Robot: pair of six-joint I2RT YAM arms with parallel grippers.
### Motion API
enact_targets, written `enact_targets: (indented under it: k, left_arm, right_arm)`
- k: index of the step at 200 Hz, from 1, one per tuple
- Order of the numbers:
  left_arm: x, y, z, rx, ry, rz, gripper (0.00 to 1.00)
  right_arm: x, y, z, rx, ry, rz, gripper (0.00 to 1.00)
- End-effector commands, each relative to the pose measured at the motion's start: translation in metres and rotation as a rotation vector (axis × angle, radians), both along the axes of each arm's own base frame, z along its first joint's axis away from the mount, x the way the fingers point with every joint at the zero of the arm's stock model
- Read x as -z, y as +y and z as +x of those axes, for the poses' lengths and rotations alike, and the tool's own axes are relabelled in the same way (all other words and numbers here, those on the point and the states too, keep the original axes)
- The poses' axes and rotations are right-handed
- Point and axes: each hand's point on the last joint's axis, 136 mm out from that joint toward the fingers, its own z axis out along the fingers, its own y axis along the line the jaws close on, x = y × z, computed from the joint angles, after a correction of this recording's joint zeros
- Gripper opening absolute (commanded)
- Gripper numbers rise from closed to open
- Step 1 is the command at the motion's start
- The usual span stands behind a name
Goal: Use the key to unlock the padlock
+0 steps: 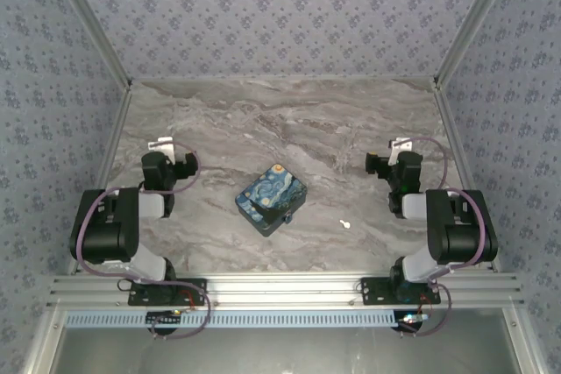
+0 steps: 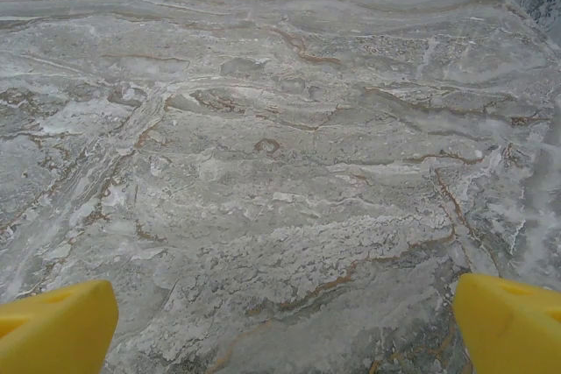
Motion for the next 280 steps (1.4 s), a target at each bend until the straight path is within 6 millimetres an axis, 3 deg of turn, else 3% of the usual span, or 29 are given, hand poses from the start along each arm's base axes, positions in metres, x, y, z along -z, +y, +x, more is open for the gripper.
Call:
enact_targets:
  k: [1, 152, 166, 177, 206, 226, 252, 280]
  left_arm:
    - [-0.008, -0.002, 0.005, 0.007, -0.021, 0.015, 0.99]
    - [-0.009, -0.002, 0.005, 0.006, -0.023, 0.013, 0.99]
    - [-0.01, 0.005, 0.004, -0.035, -0.024, 0.019, 1.0]
    - [-0.02, 0.013, 0.003, -0.088, -0.032, 0.018, 0.99]
    - [-0.055, 0.013, -0.003, -0.098, -0.025, 0.03, 0.99]
    - [-0.084, 0.011, -0.007, -0.145, -0.031, -0.099, 0.99]
    - [-0.098, -0.015, -0.014, -0.125, 0.037, -0.361, 0.99]
    - [-0.114, -0.088, -0.029, 0.076, 0.051, -0.572, 0.99]
  right_arm:
    - [-0.004, -0.001, 0.003, -0.006, -0.009, -0.009, 1.0]
    - [-0.005, -0.002, 0.004, -0.015, -0.013, 0.013, 1.0]
    - [-0.005, -0.002, 0.004, -0.017, -0.016, 0.015, 1.0]
    - [-0.008, -0.006, 0.004, 0.004, -0.007, 0.019, 1.0]
    - [-0.031, -0.015, 0.004, 0.044, 0.046, 0.056, 1.0]
    - [-0.056, -0.011, -0.002, 0.044, 0.068, 0.104, 1.0]
    - [-0.077, 0.011, -0.022, 0.015, 0.151, 0.203, 1.0]
    - [-0.073, 0.047, -0.061, -0.032, 0.339, 0.237, 1.0]
